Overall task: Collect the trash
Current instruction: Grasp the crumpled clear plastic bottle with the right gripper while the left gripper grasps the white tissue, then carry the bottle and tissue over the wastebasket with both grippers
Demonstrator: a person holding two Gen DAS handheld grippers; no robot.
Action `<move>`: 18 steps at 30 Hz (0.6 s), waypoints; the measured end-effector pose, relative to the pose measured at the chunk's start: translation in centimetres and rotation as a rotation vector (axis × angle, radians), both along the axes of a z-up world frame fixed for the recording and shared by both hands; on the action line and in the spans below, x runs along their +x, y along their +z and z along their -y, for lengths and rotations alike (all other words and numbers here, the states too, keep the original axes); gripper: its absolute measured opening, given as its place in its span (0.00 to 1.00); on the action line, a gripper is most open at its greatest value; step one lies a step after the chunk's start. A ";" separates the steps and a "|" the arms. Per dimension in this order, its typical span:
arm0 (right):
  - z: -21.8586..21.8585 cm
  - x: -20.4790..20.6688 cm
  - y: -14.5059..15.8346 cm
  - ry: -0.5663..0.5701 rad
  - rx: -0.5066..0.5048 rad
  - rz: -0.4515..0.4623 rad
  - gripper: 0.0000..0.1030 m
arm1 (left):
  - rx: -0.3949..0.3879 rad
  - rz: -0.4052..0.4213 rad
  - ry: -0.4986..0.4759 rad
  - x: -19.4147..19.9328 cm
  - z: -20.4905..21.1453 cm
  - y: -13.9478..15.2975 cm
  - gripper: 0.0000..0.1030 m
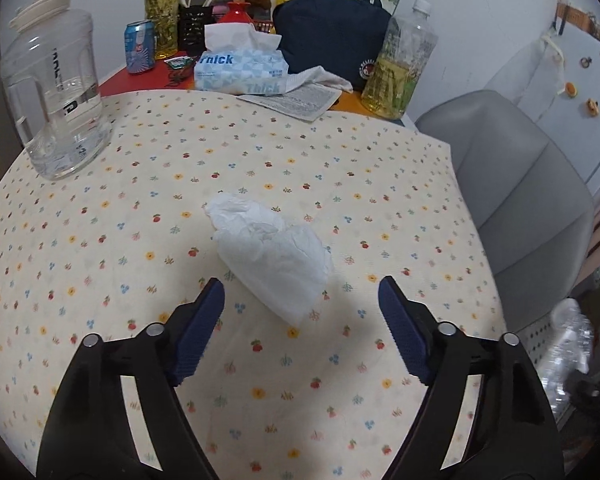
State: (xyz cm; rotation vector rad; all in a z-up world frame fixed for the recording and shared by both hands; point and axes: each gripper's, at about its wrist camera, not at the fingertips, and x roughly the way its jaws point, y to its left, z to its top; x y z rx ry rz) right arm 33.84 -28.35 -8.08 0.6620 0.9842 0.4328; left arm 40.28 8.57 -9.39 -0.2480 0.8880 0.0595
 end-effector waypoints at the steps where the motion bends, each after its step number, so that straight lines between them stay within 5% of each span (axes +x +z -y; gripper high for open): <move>1: 0.5 -0.3 0.0 -0.007 0.007 -0.002 0.30 | 0.005 -0.009 -0.002 0.6 0.0 -0.5 0.71; 4: 1.7 -1.2 0.2 -0.045 -0.018 0.011 0.30 | 0.031 -0.037 0.007 1.8 -0.1 -2.0 0.56; 6: 2.1 -1.6 0.1 -0.056 -0.019 0.012 0.30 | 0.008 -0.076 0.007 2.2 -0.7 -3.2 0.03; 18: 1.3 -2.3 0.0 -0.053 -0.080 0.040 0.30 | -0.050 0.066 -0.047 -3.2 -0.2 2.1 0.03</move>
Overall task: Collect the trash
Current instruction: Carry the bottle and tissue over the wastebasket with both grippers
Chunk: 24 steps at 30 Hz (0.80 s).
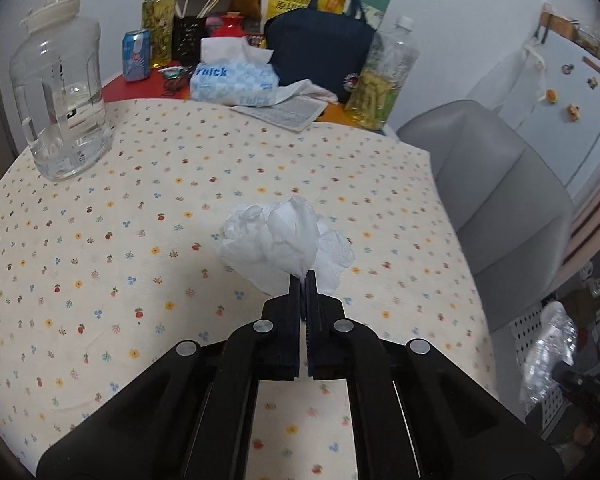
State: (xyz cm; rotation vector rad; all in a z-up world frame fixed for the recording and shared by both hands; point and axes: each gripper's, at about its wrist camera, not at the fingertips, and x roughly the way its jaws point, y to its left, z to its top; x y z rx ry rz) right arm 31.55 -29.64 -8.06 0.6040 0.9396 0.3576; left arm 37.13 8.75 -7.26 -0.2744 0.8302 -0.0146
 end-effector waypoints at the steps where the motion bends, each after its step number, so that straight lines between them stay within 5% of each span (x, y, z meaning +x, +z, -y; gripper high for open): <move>1: 0.1 -0.2 0.1 -0.002 -0.003 0.006 0.30 | -0.001 0.003 -0.010 -0.2 0.3 0.2 0.03; 11: 2.9 -2.3 0.6 -0.070 -0.030 0.022 0.30 | -0.036 0.046 -0.154 -2.8 5.7 2.6 0.03; 24: 9.9 -6.9 -0.9 -0.202 -0.099 -0.019 0.30 | -0.058 0.038 -0.435 -4.7 18.6 2.7 0.03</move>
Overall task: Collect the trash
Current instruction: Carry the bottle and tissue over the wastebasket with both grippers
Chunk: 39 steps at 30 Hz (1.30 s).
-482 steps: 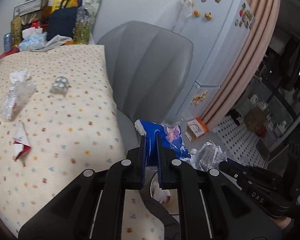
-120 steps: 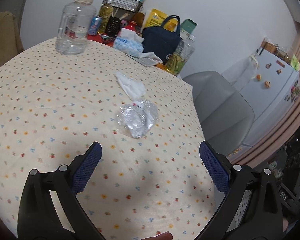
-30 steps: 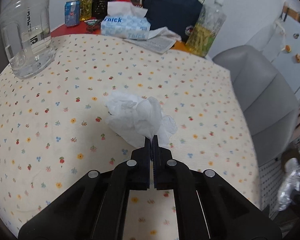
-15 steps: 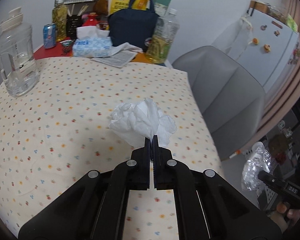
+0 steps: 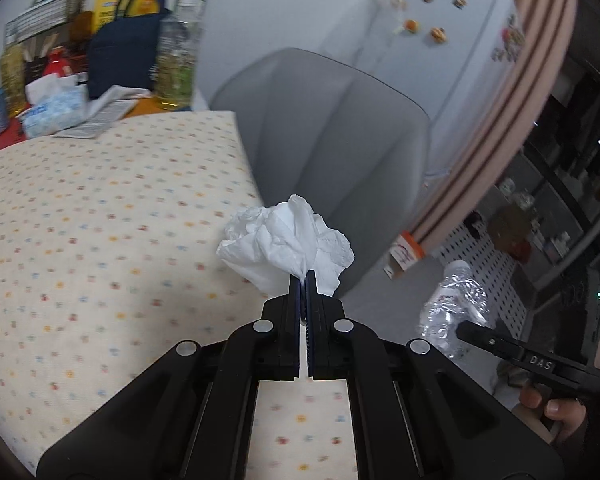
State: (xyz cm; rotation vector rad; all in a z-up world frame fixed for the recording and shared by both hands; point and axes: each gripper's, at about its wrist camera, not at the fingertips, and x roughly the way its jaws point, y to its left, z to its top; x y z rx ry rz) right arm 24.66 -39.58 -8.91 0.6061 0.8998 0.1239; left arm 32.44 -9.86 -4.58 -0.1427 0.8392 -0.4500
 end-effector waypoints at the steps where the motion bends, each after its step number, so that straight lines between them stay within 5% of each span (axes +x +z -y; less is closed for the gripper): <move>1: 0.7 -0.4 -0.3 -0.012 -0.005 -0.010 0.30 | -0.001 -0.006 -0.024 -0.2 1.2 -0.3 0.03; 14: 8.2 -4.9 -4.9 -0.147 -0.046 -0.160 0.30 | 0.028 -0.120 -0.252 -1.7 12.9 -5.2 0.03; 39: 16.7 -12.0 -17.7 -0.286 0.010 -0.399 0.30 | 0.332 -0.466 -0.494 -6.1 28.9 -20.4 0.03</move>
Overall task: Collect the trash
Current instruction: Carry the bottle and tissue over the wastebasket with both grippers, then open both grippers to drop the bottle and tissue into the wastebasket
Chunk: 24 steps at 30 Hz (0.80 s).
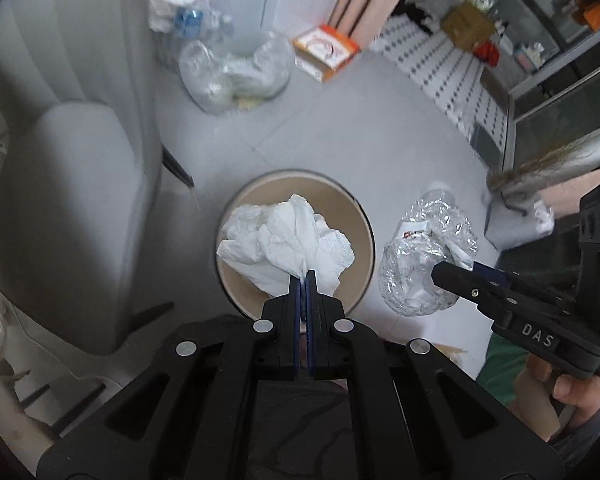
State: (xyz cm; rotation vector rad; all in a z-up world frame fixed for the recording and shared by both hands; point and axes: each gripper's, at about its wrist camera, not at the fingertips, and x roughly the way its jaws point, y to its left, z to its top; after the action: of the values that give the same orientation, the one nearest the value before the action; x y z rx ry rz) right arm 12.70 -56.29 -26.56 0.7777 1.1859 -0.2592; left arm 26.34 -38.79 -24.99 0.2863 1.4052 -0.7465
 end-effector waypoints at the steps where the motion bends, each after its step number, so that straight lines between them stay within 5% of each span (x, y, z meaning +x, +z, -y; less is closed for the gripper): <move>1: 0.3 -0.1 -0.5 0.000 0.003 -0.006 0.30 | 0.015 -0.005 -0.007 -0.2 0.5 -0.6 0.03; 10: 1.7 0.1 -5.4 -0.025 0.039 -0.039 0.30 | 0.139 -0.059 -0.020 -0.4 3.7 -6.4 0.03; 14: 1.7 0.9 -7.7 -0.031 0.056 -0.066 0.30 | 0.168 -0.145 -0.007 -0.5 4.5 -8.9 0.06; 18: 1.5 0.9 -9.0 -0.028 0.069 -0.084 0.30 | 0.183 -0.110 0.014 0.0 4.1 -9.0 0.55; 24: 2.0 0.9 -9.3 -0.042 0.063 -0.087 0.30 | 0.166 -0.045 0.078 1.6 2.7 -5.9 0.63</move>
State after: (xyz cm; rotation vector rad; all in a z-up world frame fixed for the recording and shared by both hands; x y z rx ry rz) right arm 13.60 -58.24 -35.85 0.8541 1.2653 -0.2942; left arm 27.95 -41.53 -30.86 0.3442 1.5154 -0.5764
